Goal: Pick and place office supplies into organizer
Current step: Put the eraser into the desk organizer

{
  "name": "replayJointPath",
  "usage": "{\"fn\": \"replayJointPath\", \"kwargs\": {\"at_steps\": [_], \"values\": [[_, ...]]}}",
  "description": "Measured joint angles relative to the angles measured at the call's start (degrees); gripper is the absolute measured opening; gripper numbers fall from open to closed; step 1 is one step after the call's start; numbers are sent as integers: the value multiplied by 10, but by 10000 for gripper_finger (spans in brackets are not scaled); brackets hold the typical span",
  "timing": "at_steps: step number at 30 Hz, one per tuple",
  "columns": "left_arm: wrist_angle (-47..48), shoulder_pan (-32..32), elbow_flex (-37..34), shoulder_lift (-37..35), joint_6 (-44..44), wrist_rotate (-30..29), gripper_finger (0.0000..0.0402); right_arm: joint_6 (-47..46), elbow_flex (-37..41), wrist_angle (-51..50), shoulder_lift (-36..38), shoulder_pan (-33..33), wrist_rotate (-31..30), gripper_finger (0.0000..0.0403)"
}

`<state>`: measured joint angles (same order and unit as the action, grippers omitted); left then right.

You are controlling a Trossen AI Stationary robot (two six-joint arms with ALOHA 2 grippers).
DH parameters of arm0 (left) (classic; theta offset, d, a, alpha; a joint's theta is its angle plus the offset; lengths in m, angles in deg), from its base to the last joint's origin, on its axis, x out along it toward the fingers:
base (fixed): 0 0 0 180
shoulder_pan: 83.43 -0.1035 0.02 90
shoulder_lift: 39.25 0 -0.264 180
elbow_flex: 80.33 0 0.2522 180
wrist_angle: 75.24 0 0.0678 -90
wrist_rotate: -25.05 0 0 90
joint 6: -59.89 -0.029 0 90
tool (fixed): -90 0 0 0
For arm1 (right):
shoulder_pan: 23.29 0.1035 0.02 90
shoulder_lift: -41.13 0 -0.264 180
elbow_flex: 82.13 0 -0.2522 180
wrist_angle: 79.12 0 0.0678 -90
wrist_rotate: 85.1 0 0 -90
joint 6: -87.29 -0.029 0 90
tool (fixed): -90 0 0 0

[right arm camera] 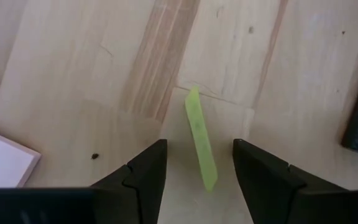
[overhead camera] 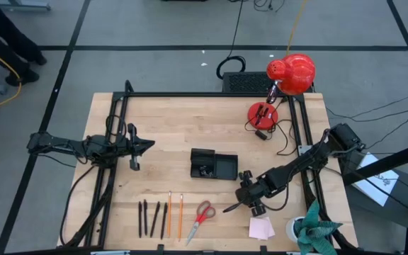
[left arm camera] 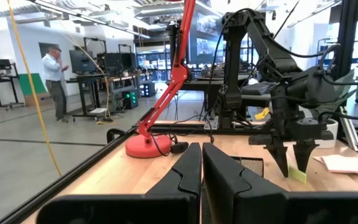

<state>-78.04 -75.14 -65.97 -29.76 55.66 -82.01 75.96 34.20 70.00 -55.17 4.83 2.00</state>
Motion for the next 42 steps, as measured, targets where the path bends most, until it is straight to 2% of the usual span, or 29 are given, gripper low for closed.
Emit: {"fn": "replayJointPath", "kwargs": {"at_steps": [10, 20, 26, 31, 36, 42], "values": [[0, 0, 0, 0, 0, 0, 24, 0, 7, 39, -2, 0, 0, 131], [0, 0, 0, 0, 0, 0, 24, 0, 8, 64, -3, -1, 0, 14], [0, 0, 0, 0, 0, 0, 24, 0, -14, 94, 10, -1, -2, 32], [0, 0, 0, 0, 0, 0, 24, 41, -70, 91, 20, 1, -31, 12], [1, 0, 0, 0, 0, 0, 24, 83, -135, 86, 21, 5, -45, 22], [0, 0, 0, 0, 0, 0, 24, 104, -162, 80, 21, -1, -45, 20]]}}
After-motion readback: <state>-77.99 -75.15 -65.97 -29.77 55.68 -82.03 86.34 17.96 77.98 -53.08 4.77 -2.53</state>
